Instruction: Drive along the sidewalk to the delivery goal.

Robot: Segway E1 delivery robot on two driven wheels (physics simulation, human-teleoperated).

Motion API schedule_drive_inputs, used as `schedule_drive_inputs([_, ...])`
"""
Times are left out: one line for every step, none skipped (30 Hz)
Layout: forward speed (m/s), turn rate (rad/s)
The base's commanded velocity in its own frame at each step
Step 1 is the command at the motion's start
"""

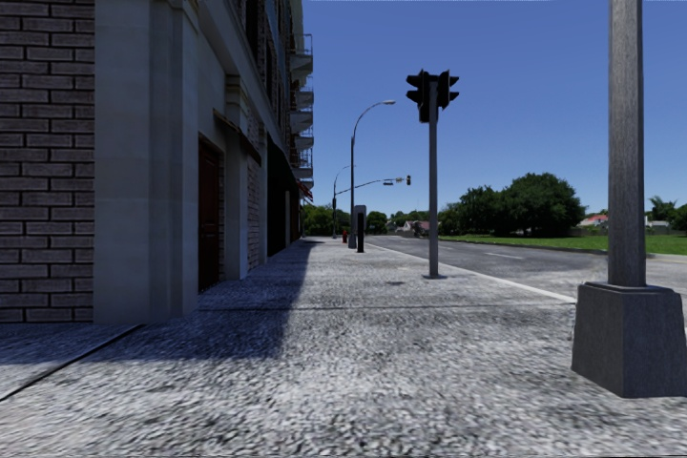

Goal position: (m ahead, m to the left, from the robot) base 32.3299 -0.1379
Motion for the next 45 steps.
schedule_drive_inputs([2.00,0.00])
schedule_drive_inputs([2.00,0.00])
schedule_drive_inputs([2.00,0.00])
schedule_drive_inputs([2.00,0.00])
schedule_drive_inputs([2.00,0.00])
schedule_drive_inputs([2.00,0.00])
schedule_drive_inputs([2.00,0.00])
schedule_drive_inputs([2.00,0.00])
schedule_drive_inputs([2.00,0.00])
schedule_drive_inputs([2.00,0.00])
schedule_drive_inputs([2.00,0.00])
schedule_drive_inputs([2.00,0.00])
schedule_drive_inputs([2.00,0.00])
schedule_drive_inputs([2.00,0.00])
schedule_drive_inputs([2.00,0.00])
schedule_drive_inputs([2.00,0.00])
schedule_drive_inputs([2.00,0.00])
schedule_drive_inputs([2.00,0.00])
schedule_drive_inputs([2.00,0.00])
schedule_drive_inputs([2.00,0.00])
schedule_drive_inputs([2.00,0.00])
schedule_drive_inputs([2.00,0.00])
schedule_drive_inputs([2.00,0.00])
schedule_drive_inputs([2.00,0.00])
schedule_drive_inputs([2.00,0.00])
schedule_drive_inputs([2.00,0.00])
schedule_drive_inputs([2.00,0.00])
schedule_drive_inputs([2.00,0.00])
schedule_drive_inputs([2.00,0.00])
schedule_drive_inputs([2.00,0.00])
schedule_drive_inputs([2.00,0.00])
schedule_drive_inputs([2.00,0.00])
schedule_drive_inputs([2.00,0.00])
schedule_drive_inputs([2.00,0.00])
schedule_drive_inputs([2.00,0.00])
schedule_drive_inputs([2.00,0.00])
schedule_drive_inputs([2.00,0.00])
schedule_drive_inputs([2.00,0.00])
schedule_drive_inputs([2.00,0.00])
schedule_drive_inputs([2.00,0.00])
schedule_drive_inputs([2.00,0.00])
schedule_drive_inputs([2.00,0.00])
schedule_drive_inputs([2.00,0.00])
schedule_drive_inputs([2.00,0.00])
schedule_drive_inputs([2.00,0.00])
